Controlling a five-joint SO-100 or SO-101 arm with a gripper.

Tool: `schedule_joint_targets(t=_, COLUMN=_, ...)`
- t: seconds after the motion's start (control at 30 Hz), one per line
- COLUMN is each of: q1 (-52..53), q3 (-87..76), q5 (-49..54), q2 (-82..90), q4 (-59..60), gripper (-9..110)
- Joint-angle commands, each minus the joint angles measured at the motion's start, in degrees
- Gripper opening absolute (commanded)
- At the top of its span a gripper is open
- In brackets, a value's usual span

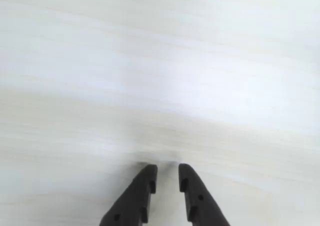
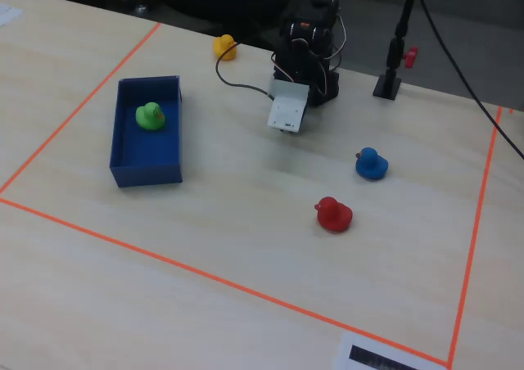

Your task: Grasp green duck and put it into box.

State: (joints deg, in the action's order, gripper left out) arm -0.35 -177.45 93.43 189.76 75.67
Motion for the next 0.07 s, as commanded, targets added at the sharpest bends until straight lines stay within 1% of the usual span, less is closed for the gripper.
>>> schedule_joint_targets(t=0.0, q1=-0.26, q3=-0.09, q5=-0.53, q2=0.00, q4=1.76, gripper=3)
schedule_joint_targets(t=0.03, q1=-0.26, q3=-0.09, q5=-0.53, q2=0.00, q4=1.76, gripper=3)
